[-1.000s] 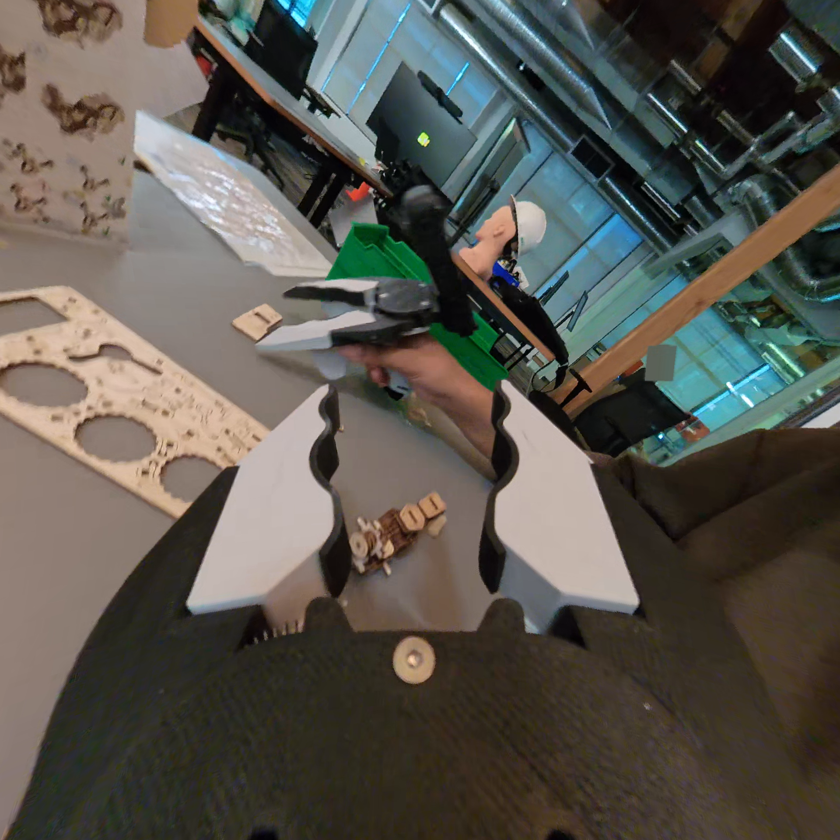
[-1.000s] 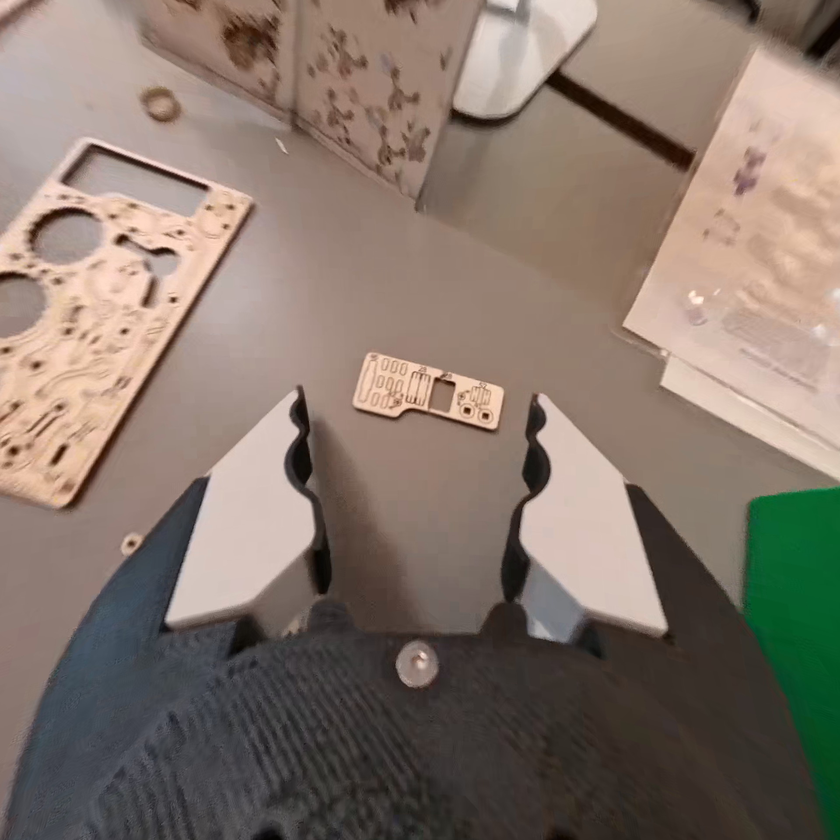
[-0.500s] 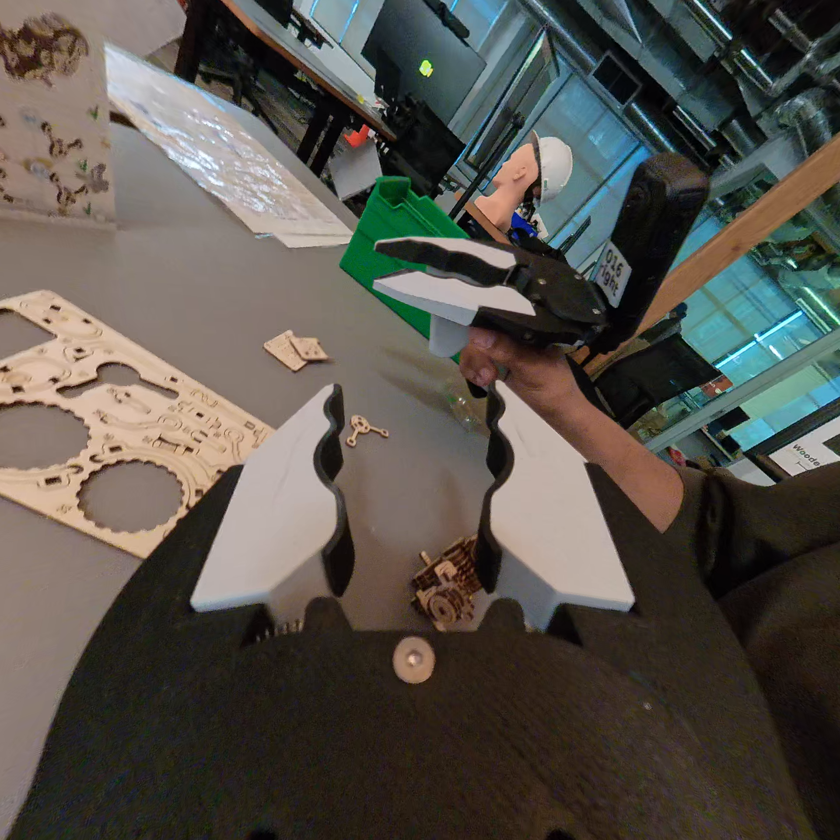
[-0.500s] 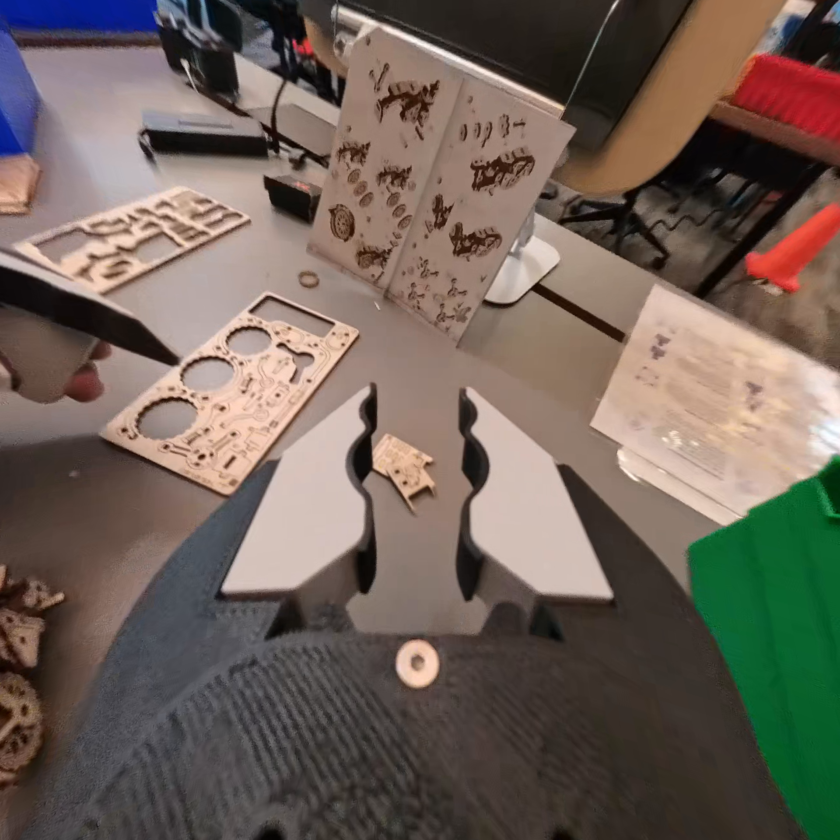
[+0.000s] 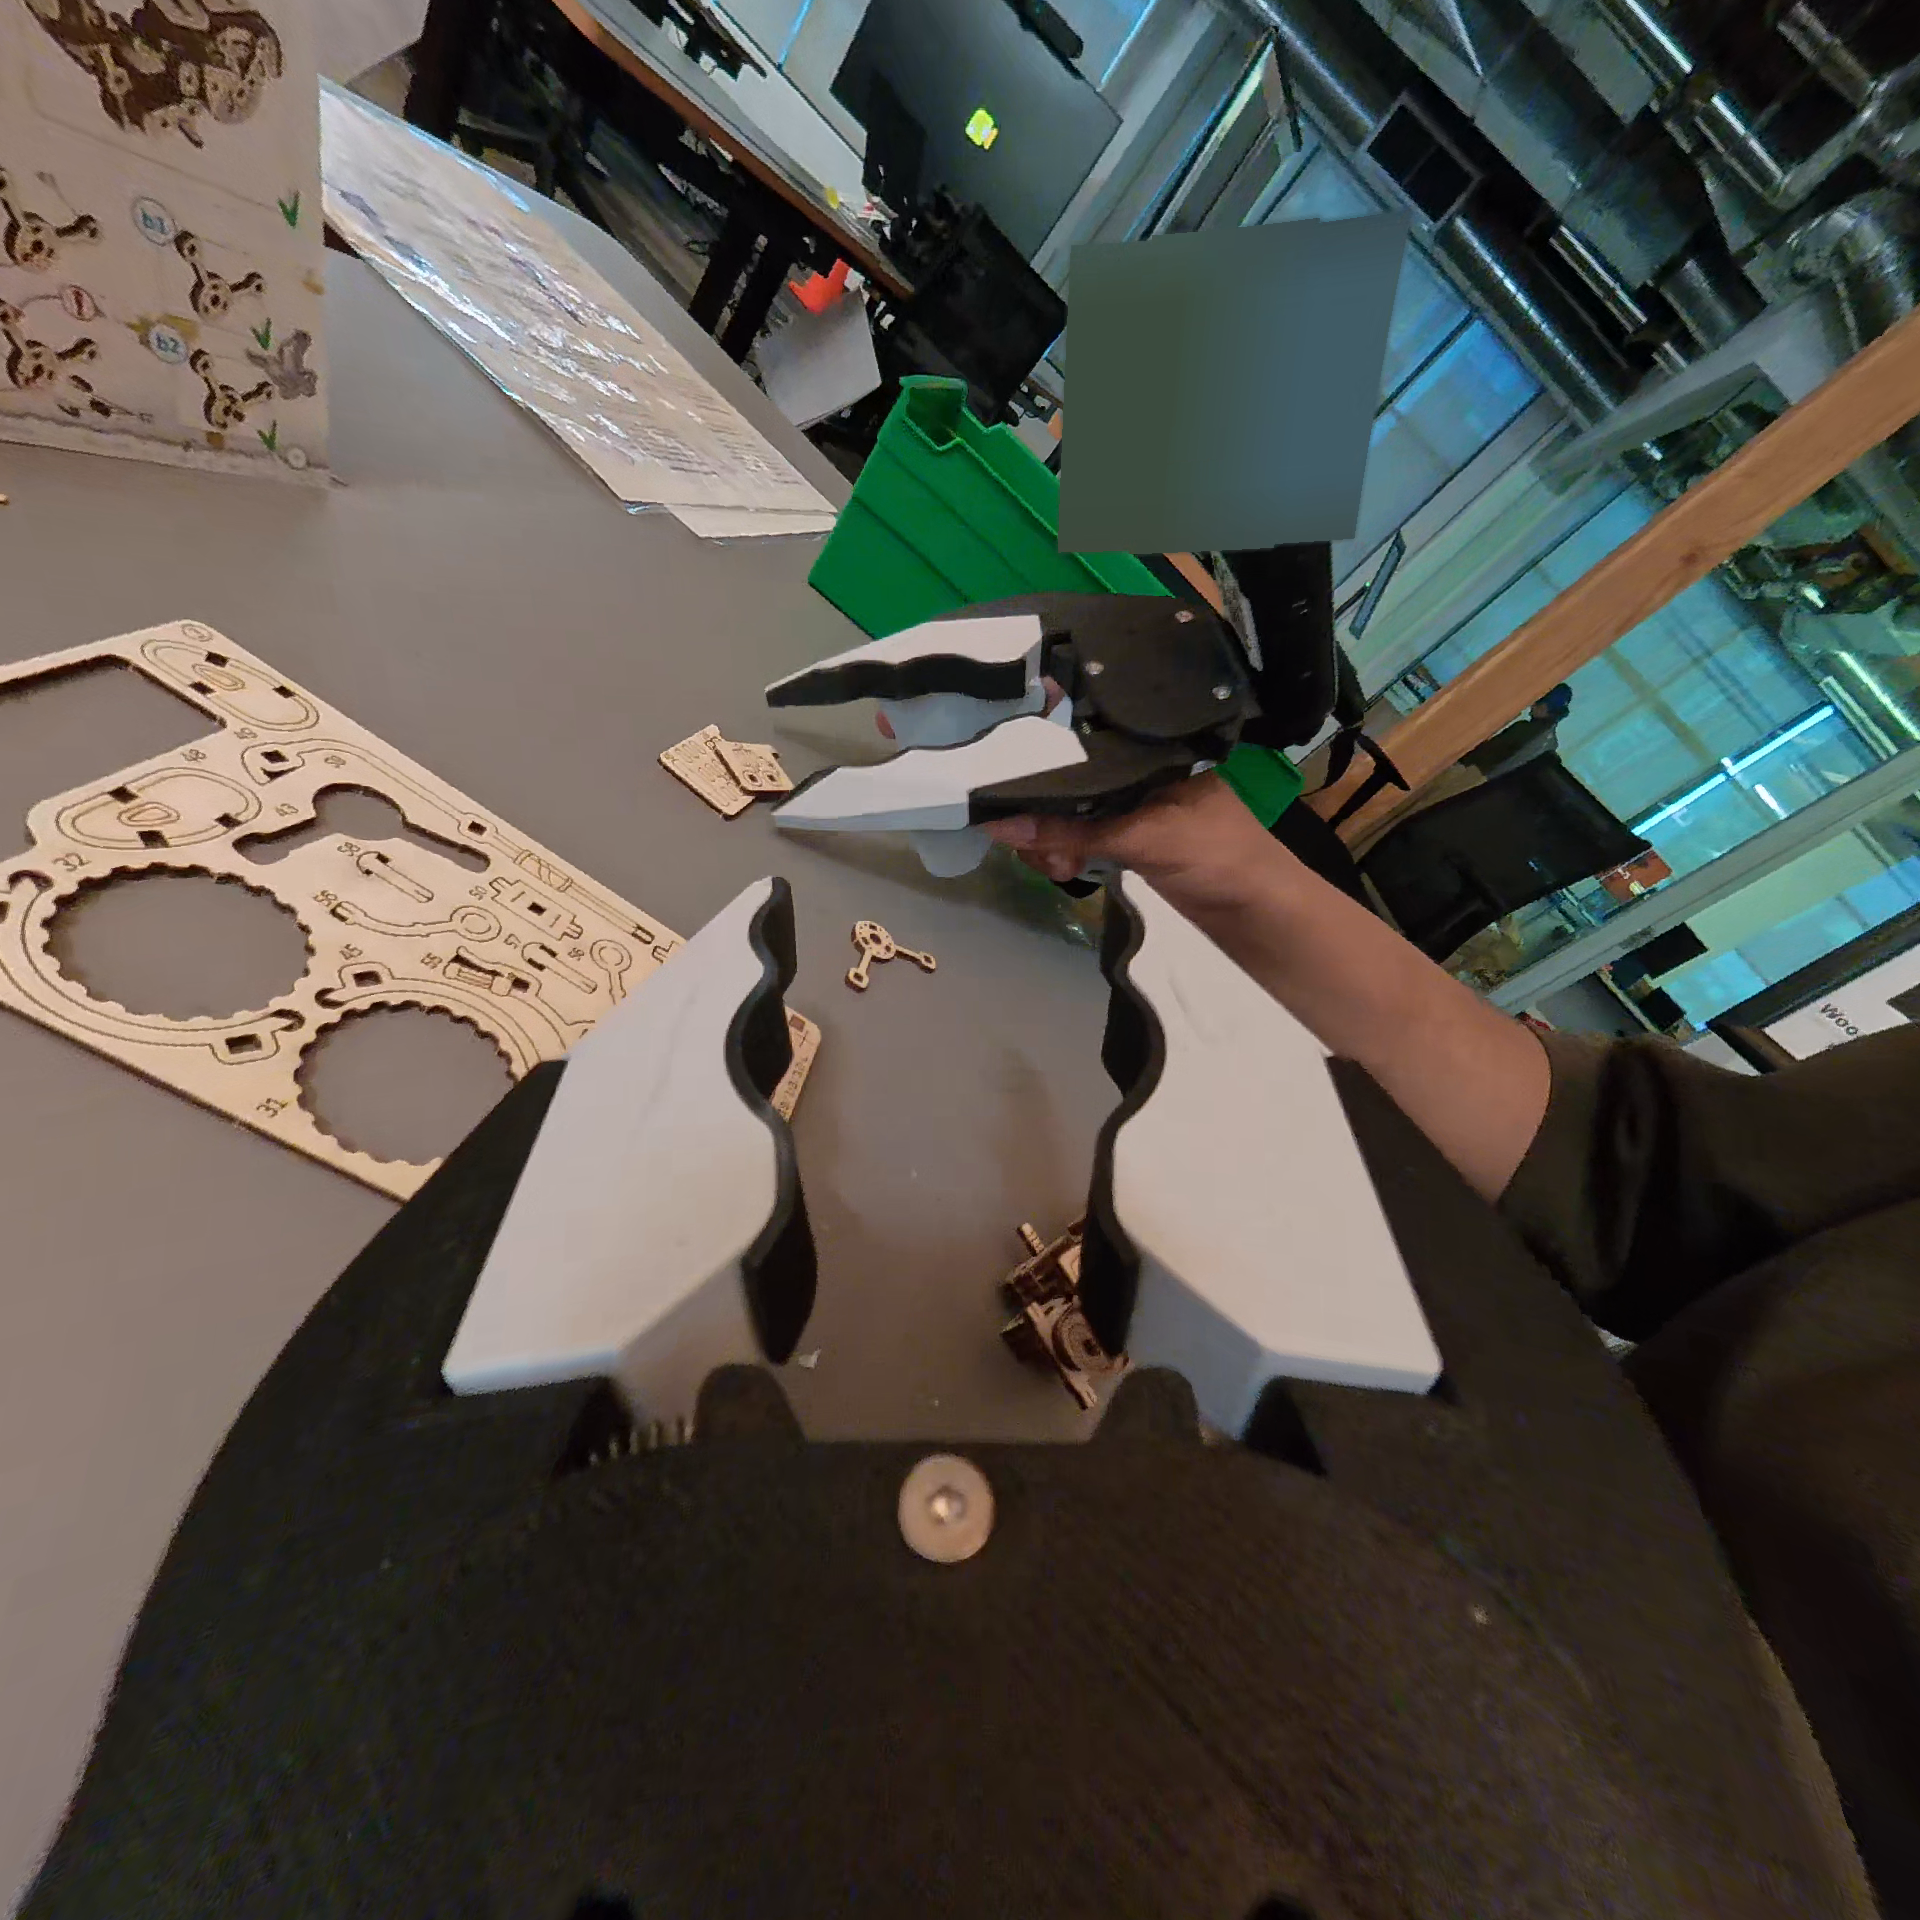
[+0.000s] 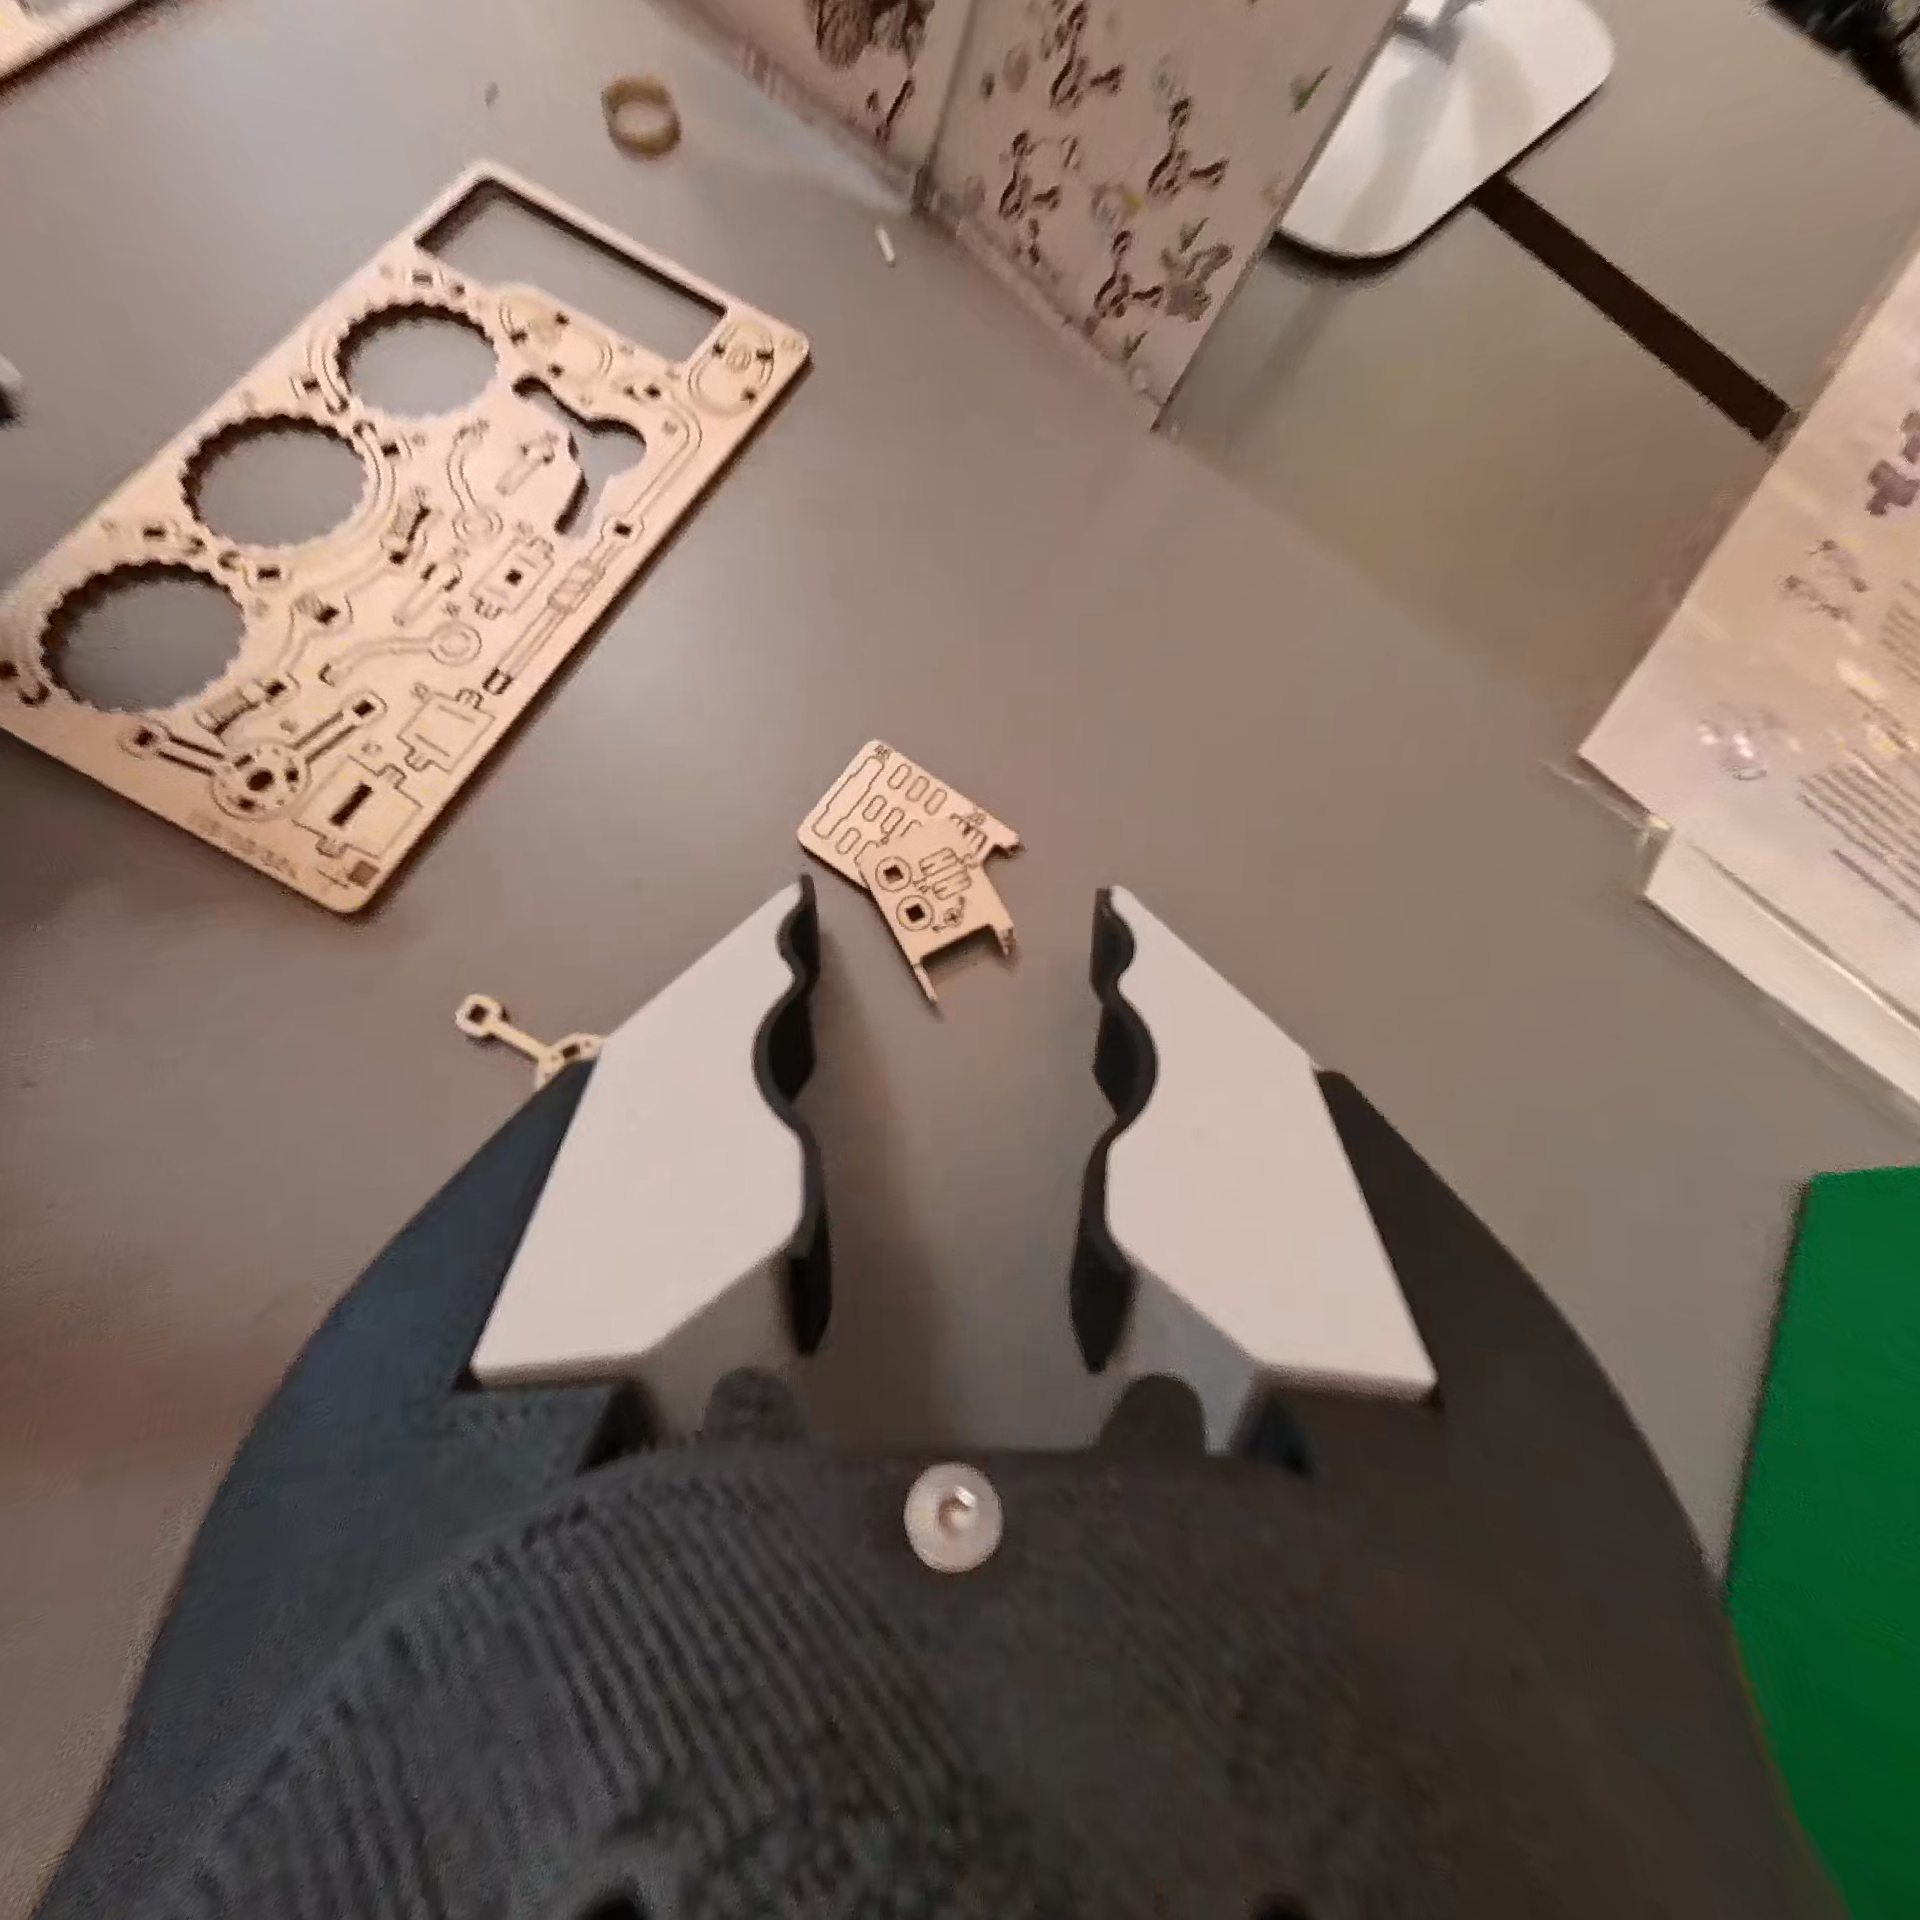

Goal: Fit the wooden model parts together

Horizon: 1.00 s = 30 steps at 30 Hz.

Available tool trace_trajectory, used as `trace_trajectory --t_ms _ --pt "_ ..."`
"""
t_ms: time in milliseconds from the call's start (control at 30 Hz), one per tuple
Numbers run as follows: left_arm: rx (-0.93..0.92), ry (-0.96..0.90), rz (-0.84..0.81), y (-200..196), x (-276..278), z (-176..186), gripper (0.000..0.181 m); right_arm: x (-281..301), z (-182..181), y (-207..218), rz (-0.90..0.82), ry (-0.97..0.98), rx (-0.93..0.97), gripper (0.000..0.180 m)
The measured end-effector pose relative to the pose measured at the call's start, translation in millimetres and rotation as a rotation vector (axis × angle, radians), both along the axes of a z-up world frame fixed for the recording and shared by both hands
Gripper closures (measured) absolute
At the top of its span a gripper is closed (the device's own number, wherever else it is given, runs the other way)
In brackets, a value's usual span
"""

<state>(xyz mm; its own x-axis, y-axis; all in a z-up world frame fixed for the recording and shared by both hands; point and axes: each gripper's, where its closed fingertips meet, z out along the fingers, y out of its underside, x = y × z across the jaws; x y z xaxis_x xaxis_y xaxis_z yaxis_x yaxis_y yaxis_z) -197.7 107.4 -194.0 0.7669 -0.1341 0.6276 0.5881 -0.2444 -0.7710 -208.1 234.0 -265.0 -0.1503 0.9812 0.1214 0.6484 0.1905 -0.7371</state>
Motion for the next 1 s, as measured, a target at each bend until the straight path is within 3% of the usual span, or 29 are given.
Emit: trace_trajectory --t_ms 133,233,367,433,533,633,733,1000 --pt "0.005 -0.005 0.001 -1 -1 0 0.122 1 -5 3 0.015 -0.024 0.028 0.164" --pt "-0.002 0.001 -0.009 0 1 -1 0.122 7 2 19 -0.029 0.005 0.052 0.177" --pt "-0.006 -0.007 -0.021 0 3 -3 0.123 17 5 41 -0.098 0.011 0.035 0.165" --pt "-0.006 -0.009 -0.025 1 4 -3 0.123 15 6 35 -0.076 0.025 0.001 0.149" --pt "-0.008 -0.01 -0.029 1 5 -4 0.123 4 5 19 -0.034 0.032 -0.022 0.14" --pt "-0.007 -0.01 -0.029 0 6 -3 0.123 -4 -4 15 -0.028 -0.01 0.032 0.143" --pt "-0.005 -0.009 -0.027 0 5 -3 0.123 -6 -7 17 -0.039 -0.026 0.023 0.16" --pt "-0.003 -0.019 -0.031 0 6 -2 0.124 11 -7 62 -0.201 -0.045 0.068 0.166"
